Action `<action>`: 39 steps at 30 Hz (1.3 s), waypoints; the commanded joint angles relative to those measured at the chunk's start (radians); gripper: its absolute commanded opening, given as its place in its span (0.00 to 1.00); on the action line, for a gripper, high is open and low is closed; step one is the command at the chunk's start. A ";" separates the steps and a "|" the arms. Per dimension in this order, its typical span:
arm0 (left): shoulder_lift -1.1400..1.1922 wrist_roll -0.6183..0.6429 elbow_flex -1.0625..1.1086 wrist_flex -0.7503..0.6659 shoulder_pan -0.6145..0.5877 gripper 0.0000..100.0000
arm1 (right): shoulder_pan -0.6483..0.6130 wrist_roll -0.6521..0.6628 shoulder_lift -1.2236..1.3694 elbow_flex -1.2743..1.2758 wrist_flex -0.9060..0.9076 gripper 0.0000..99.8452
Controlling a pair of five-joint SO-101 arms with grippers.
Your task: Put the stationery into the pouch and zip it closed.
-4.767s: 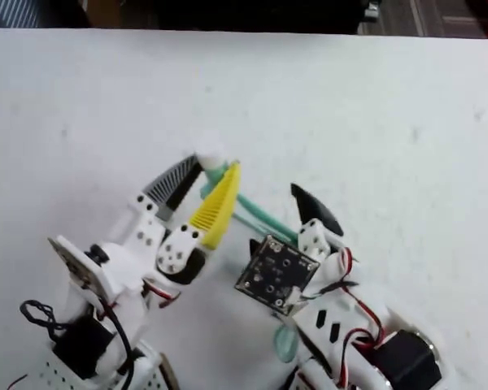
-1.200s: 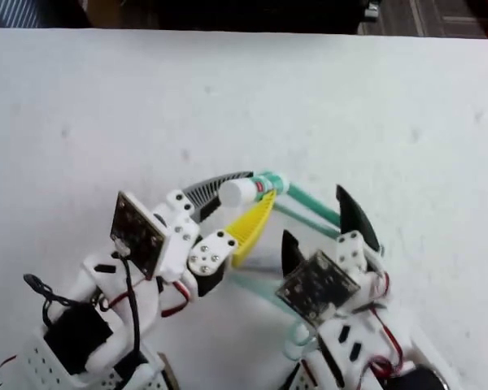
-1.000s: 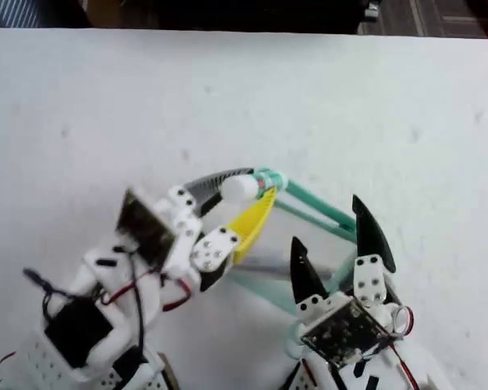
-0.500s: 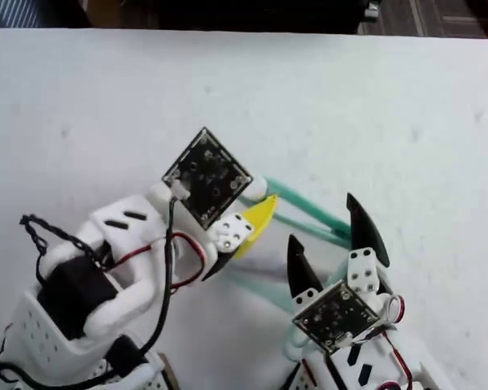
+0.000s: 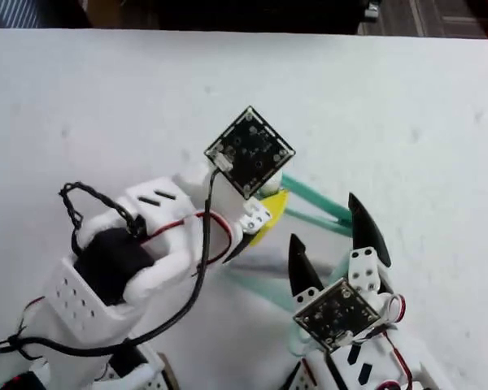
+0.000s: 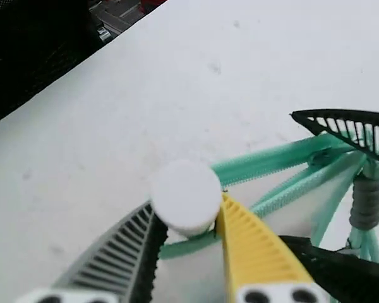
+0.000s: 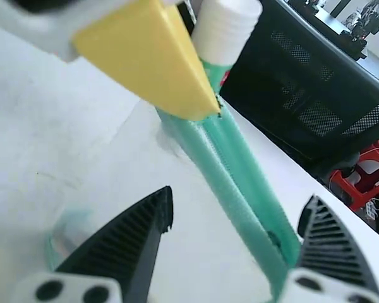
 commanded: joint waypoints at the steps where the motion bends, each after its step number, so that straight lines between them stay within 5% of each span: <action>1: -0.053 0.083 0.009 0.032 -0.002 0.19 | -0.001 -0.015 0.022 -0.003 -0.022 0.31; 9: -0.111 0.055 0.058 0.026 -0.005 0.19 | -0.005 -0.009 0.030 -0.002 -0.022 0.31; 15: -0.125 0.051 0.044 0.028 -0.147 0.19 | -0.005 -0.008 0.030 0.000 -0.022 0.31; 24: -0.472 -0.098 -0.017 0.049 -0.237 0.19 | -0.005 -0.006 0.031 0.000 -0.022 0.30; 32: -0.533 -0.103 0.245 0.081 -0.236 0.19 | -0.005 0.002 0.033 -0.002 -0.045 0.20; 39: -0.661 -0.104 0.519 -0.014 -0.242 0.19 | -0.007 0.255 0.269 -0.025 -0.051 0.10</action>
